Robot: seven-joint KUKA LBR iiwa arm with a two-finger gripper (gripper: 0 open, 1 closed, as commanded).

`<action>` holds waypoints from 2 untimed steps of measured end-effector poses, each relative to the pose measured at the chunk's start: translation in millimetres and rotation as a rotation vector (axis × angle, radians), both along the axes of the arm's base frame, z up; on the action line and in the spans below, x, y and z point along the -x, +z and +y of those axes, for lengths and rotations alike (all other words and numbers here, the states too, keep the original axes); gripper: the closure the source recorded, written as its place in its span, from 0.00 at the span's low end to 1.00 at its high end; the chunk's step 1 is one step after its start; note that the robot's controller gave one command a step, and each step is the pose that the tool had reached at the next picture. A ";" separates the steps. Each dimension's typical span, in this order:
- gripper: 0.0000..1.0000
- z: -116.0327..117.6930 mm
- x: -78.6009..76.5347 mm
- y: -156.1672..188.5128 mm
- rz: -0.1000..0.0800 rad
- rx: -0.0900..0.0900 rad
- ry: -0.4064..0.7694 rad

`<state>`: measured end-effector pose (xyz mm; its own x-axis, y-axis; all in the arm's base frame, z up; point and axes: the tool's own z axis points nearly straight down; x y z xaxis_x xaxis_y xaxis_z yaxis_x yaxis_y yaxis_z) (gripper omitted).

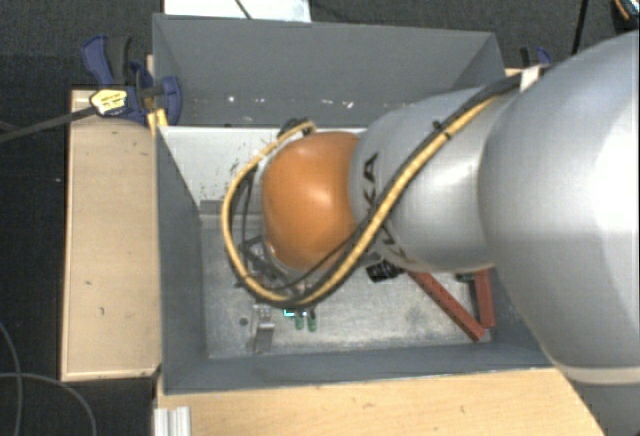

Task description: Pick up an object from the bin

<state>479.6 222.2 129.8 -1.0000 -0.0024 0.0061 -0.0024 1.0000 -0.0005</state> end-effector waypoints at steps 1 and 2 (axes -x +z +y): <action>0.00 -84.7 -37.9 -53.1 -0.004 0.004 0.028; 0.00 -13.2 -67.3 -59.0 -0.012 -0.005 0.127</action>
Offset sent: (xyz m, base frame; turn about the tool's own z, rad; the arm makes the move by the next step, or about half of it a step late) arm 0.0366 -0.0780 -0.0504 -0.0367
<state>546.9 209.0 70.8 -0.9917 -0.1286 -0.0060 -0.1286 0.9917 0.0035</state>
